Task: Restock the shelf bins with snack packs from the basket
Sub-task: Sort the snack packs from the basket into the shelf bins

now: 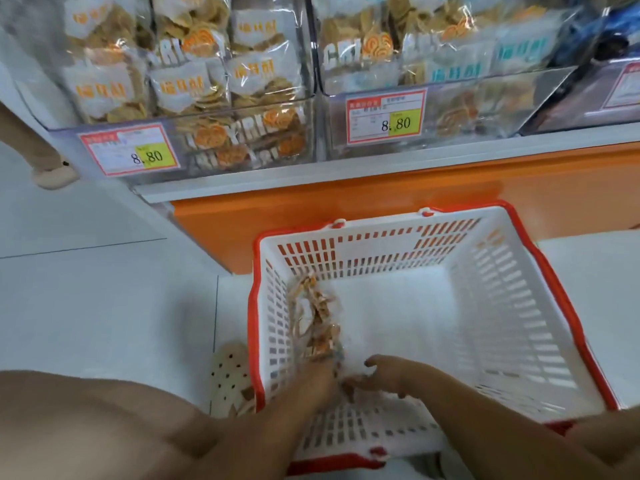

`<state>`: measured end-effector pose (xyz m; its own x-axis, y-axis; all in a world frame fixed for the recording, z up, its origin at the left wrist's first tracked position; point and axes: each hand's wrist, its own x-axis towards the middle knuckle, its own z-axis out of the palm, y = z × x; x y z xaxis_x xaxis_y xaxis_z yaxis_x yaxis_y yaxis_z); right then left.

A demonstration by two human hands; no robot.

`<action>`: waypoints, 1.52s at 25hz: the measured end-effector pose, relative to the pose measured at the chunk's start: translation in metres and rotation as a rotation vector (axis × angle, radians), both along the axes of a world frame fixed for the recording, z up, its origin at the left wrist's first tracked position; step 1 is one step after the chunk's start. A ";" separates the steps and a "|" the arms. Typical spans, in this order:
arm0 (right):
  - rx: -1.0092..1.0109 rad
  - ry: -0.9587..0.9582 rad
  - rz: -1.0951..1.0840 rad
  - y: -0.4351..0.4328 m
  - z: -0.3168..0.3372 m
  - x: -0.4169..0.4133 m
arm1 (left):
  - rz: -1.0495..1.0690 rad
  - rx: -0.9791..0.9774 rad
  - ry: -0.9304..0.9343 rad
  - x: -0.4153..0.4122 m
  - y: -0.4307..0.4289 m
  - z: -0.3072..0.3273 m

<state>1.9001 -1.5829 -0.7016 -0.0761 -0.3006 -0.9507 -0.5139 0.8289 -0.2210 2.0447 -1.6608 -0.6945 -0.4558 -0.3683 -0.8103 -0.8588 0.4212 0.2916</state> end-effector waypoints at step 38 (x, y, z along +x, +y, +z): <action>-0.902 0.062 -0.662 0.048 0.120 -0.051 | 1.142 0.891 0.758 -0.069 -0.009 0.091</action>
